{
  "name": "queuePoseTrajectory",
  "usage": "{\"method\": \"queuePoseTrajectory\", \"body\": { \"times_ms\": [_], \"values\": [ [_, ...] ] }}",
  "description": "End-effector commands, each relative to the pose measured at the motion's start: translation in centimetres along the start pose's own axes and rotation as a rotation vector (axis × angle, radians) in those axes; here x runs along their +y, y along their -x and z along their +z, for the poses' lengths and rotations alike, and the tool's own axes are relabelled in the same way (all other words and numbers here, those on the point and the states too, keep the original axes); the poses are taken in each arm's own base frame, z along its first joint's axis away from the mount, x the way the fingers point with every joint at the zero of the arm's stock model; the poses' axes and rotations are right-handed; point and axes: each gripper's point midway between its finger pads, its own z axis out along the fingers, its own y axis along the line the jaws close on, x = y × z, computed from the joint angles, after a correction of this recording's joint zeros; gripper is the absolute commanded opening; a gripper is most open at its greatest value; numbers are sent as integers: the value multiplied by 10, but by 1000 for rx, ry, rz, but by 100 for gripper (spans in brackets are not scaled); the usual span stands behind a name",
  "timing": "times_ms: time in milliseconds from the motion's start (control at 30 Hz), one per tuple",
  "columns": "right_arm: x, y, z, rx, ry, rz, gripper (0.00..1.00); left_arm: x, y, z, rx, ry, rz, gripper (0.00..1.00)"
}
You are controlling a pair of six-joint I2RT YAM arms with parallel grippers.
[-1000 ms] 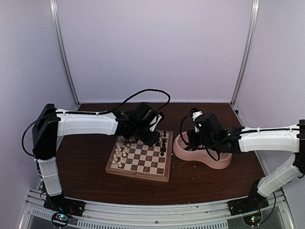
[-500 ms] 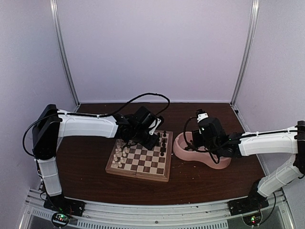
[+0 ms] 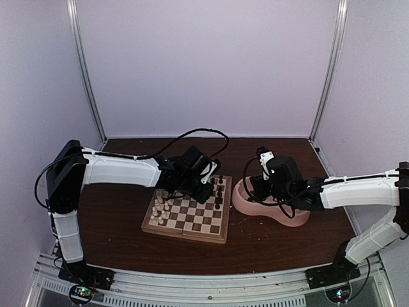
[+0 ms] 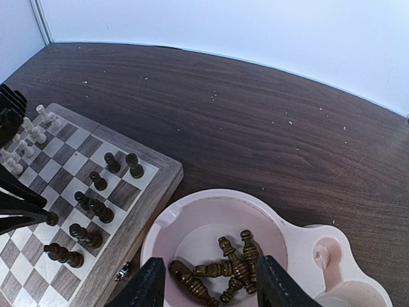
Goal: Set up the chess pieces on the board
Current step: Place the pawn on d7.
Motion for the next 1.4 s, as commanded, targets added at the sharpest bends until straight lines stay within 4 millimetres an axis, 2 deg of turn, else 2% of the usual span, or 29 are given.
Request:
{"method": "queuePoseTrajectory", "body": {
  "times_ms": [0, 600, 1367],
  "values": [
    [8, 12, -1, -6, 33, 9, 50, -1, 4, 11, -22, -21, 8, 8],
    [13, 12, -1, 6, 64, 12, 49, -5, 3, 27, -10, -27, 31, 8],
    [14, 12, -1, 11, 69, 13, 49, -2, 4, 31, 2, -7, 52, 9]
  ]
}}
